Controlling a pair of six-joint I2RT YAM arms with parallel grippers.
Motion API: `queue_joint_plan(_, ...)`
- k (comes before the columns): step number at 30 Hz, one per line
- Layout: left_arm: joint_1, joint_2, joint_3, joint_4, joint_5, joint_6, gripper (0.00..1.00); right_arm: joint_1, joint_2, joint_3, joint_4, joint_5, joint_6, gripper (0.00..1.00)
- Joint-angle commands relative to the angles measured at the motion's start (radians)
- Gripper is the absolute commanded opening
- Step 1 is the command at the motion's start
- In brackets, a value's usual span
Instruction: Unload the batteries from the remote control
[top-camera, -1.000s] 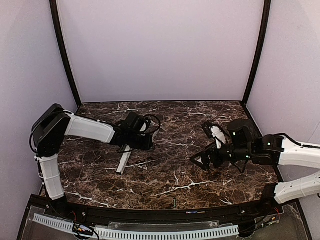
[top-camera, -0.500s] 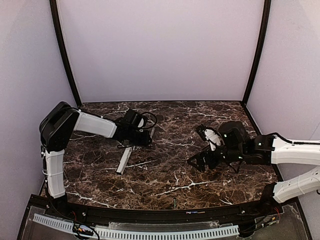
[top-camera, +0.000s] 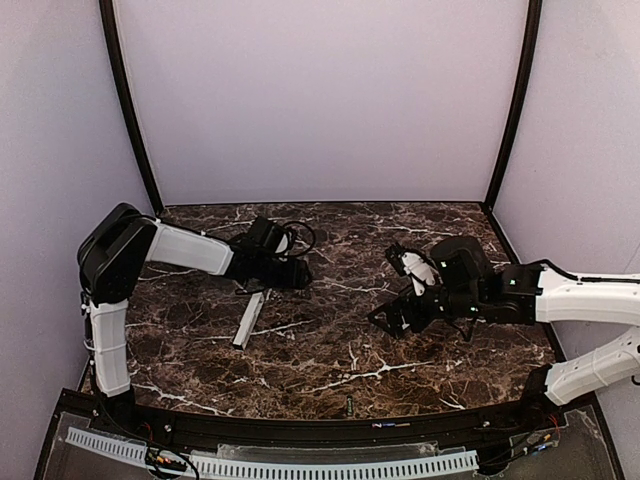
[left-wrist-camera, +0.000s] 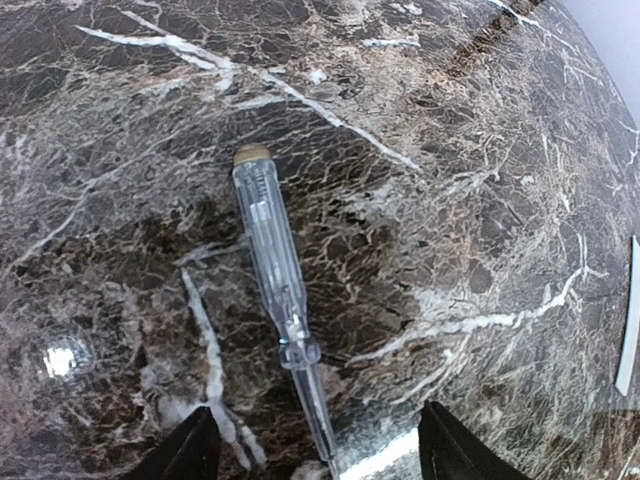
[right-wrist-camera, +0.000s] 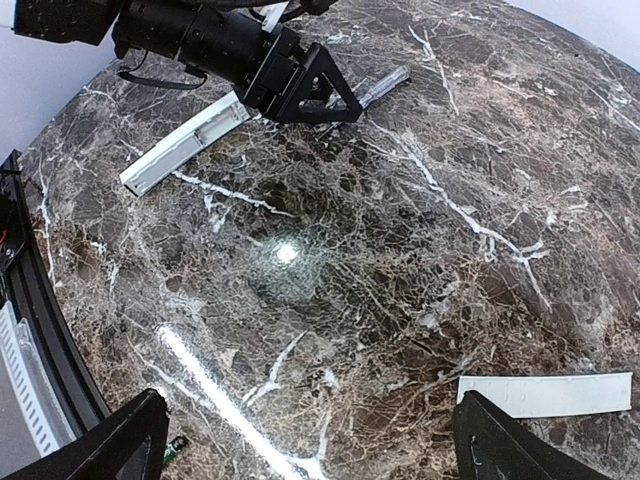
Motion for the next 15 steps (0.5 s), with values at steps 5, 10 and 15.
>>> queue_joint_plan(5, 0.001, -0.229, -0.055, -0.135, -0.147, 0.13, 0.7, -0.009, -0.016, 0.05, -0.005, -0.003, 0.02, 0.99)
queue_joint_plan(10, 0.001, -0.401, -0.132, -0.158, -0.325, 0.273, 0.7, -0.008, -0.035, 0.067, -0.037, 0.002, 0.026, 0.99)
queue_joint_plan(15, 0.014, -0.599, -0.246, -0.09, -0.46, 0.427, 0.71, -0.008, -0.077, 0.057, -0.053, 0.013, 0.035, 0.99)
